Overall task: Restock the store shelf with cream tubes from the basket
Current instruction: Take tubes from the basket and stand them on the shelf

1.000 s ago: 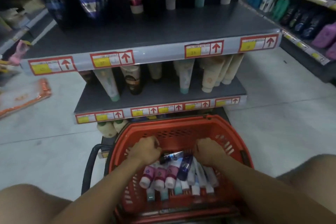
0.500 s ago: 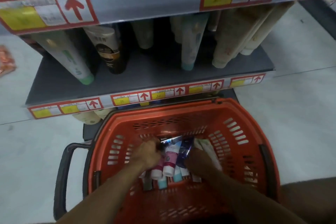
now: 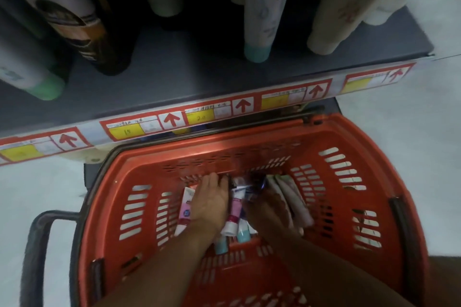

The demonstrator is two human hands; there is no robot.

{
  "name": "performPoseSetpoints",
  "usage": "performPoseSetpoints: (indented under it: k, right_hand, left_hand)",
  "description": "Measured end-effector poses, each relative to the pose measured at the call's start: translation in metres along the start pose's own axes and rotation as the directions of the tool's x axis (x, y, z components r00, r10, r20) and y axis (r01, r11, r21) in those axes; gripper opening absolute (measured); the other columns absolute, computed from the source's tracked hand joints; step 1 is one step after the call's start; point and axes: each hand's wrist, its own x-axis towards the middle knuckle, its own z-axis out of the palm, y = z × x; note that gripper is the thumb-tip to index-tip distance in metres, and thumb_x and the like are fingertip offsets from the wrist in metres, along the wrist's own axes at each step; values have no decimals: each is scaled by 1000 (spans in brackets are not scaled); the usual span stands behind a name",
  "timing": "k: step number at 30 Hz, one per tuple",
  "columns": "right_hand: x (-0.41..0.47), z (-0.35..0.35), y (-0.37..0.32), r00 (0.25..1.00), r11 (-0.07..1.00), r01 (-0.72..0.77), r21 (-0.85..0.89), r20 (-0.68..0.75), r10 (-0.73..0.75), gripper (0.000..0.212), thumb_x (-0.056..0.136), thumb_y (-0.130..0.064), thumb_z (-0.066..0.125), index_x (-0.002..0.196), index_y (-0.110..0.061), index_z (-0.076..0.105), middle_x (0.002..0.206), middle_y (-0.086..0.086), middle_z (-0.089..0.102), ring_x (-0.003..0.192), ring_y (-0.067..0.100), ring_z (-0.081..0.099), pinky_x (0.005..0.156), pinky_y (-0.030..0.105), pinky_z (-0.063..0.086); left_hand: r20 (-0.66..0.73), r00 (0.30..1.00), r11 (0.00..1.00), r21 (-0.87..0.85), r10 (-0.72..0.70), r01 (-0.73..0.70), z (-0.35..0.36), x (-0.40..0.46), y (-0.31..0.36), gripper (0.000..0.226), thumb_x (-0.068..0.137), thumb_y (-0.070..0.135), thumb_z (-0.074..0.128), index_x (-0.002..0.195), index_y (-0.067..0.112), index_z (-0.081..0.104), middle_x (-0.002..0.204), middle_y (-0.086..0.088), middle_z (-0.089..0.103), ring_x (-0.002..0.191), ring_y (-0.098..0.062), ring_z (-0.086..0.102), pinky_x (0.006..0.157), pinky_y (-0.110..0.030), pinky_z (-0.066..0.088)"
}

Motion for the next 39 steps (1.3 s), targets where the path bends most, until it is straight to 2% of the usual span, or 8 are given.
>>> performPoseSetpoints:
  k: [5, 7, 13, 17, 24, 29, 34, 39]
  right_hand:
    - [22, 68, 7, 986, 998, 28, 64, 163, -38, 80, 109, -24, 10, 74, -9, 80, 71, 15, 71, 55, 26, 65, 47, 29, 54]
    - [26, 86, 8, 999, 991, 40, -131, -9, -41, 56, 92, 3, 29, 67, -5, 77, 65, 22, 68, 56, 37, 67, 53, 41, 59]
    - [13, 55, 8, 992, 968, 41, 246, -130, -9, 56, 97, -7, 29, 77, 4, 80, 68, 24, 69, 57, 38, 69, 55, 38, 58]
    - [23, 68, 22, 998, 925, 34, 379, -58, -13, 48, 93, -15, 37, 75, 4, 76, 66, 23, 64, 56, 36, 65, 56, 40, 56]
    - [-20, -10, 27, 951, 649, -303, 697, 184, 247, 32, 95, -31, 60, 120, -12, 60, 106, 12, 60, 70, 21, 47, 62, 15, 34]
    - [-36, -31, 27, 949, 505, -306, 807, 220, 225, 18, 98, -31, 56, 101, -14, 59, 97, 9, 62, 88, 24, 56, 82, 29, 49]
    - [-62, -53, 24, 962, 476, -221, 851, 110, 249, 51, 54, -33, 77, 94, -4, 64, 71, 5, 68, 61, 19, 65, 54, 28, 52]
    - [-89, -73, 26, 973, 454, -87, 887, -21, 229, 51, 77, -3, 82, 104, -6, 38, 80, 2, 57, 65, 11, 53, 47, 14, 37]
  left_hand:
    - [1, 999, 996, 78, -39, 39, -2, -3, 9, 42, 99, 1, 49, 138, 17, 48, 136, -12, 47, 127, -30, 46, 109, -40, 42]
    - [10, 999, 996, 87, -32, 31, -1, -4, 7, 46, 97, 2, 52, 139, 18, 45, 137, -10, 50, 128, -29, 48, 110, -40, 42]
    - [102, 994, 991, 133, -37, 24, -13, 1, 0, 42, 96, 26, 61, 135, 19, 47, 133, -8, 62, 124, -28, 56, 105, -39, 45]
    - [220, 958, 970, -119, -181, 211, -34, -13, -7, 51, 94, 51, 62, 131, 18, 52, 122, -8, 69, 113, -29, 66, 88, -36, 50]
    - [388, 889, 641, -623, -243, 448, -48, -39, -17, 38, 105, 41, 43, 126, 13, 59, 121, -11, 70, 99, -25, 66, 82, -35, 53]
    - [367, 886, 368, -812, -282, 453, -58, -66, -18, 32, 84, 43, 58, 103, 24, 75, 96, -7, 79, 90, -29, 76, 85, -51, 63]
    - [169, 948, 437, -856, -270, 277, -85, -100, -11, 38, 69, 27, 93, 96, 17, 68, 75, 2, 72, 63, -12, 65, 63, -38, 56]
    - [62, 938, 480, -847, -341, 230, -113, -124, -7, 43, 71, 41, 89, 103, 25, 66, 91, 4, 75, 81, -18, 71, 77, -36, 61]
